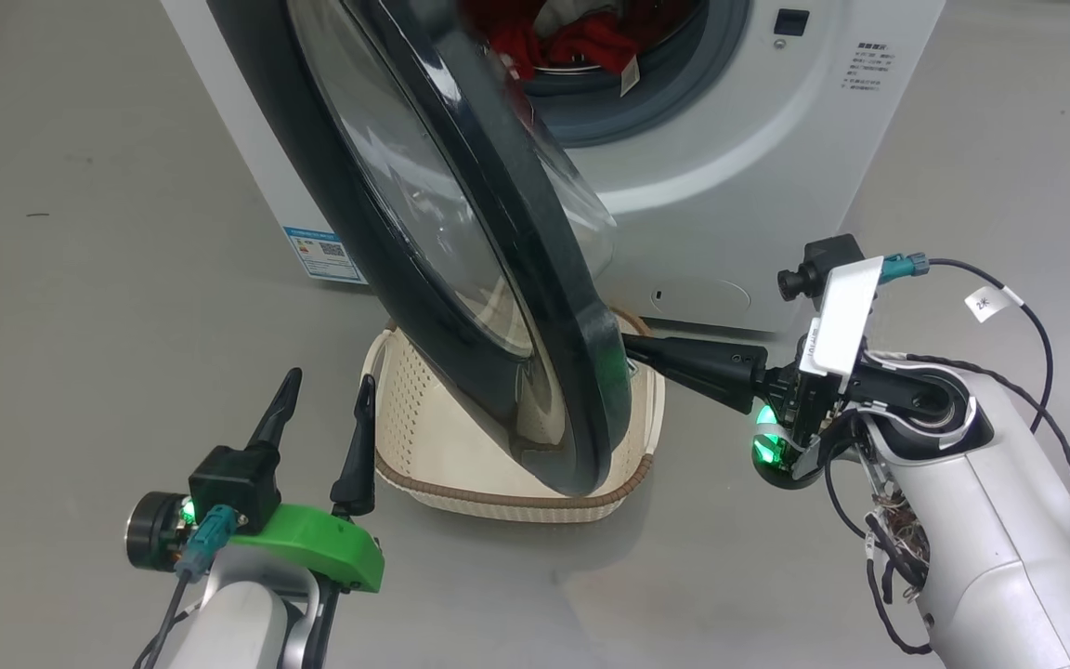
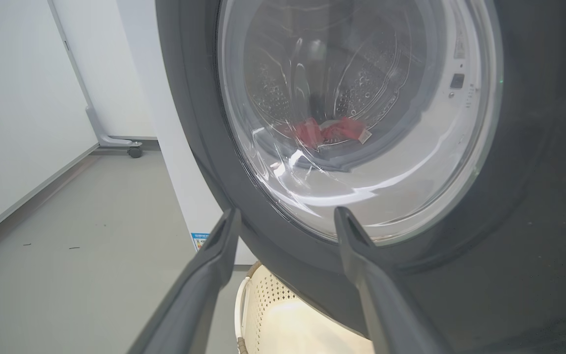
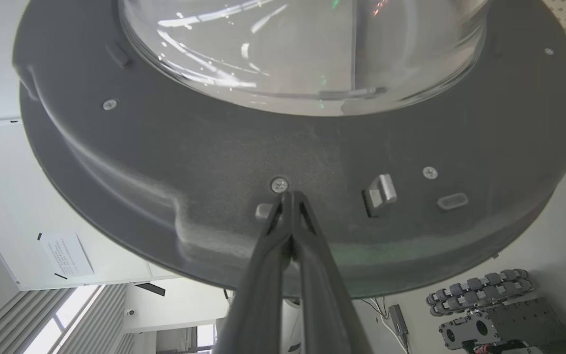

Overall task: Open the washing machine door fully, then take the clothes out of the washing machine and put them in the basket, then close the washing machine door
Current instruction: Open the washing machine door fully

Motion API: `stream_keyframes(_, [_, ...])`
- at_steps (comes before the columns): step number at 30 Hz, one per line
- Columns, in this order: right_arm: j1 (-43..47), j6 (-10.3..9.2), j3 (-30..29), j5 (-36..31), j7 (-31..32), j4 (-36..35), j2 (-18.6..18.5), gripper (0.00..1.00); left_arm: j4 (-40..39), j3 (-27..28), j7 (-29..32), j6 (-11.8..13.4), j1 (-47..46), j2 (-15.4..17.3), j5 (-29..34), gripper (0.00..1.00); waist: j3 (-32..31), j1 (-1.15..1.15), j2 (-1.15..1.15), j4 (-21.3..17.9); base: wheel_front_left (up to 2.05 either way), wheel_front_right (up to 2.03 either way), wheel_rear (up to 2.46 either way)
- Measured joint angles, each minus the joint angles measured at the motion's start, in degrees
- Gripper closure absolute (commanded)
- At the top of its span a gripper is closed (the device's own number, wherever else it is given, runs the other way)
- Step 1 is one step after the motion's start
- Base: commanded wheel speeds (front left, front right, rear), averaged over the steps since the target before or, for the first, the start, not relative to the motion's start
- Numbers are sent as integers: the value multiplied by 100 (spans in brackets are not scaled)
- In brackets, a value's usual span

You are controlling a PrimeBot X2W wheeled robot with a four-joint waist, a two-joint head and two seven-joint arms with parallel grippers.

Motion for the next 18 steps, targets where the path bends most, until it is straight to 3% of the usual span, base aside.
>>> stream_keyframes(18, [354, 0, 636, 448, -307, -377, -2, 100, -30, -63, 0, 65, 33, 4, -36, 0, -37, 0, 0, 557, 0, 0, 0])
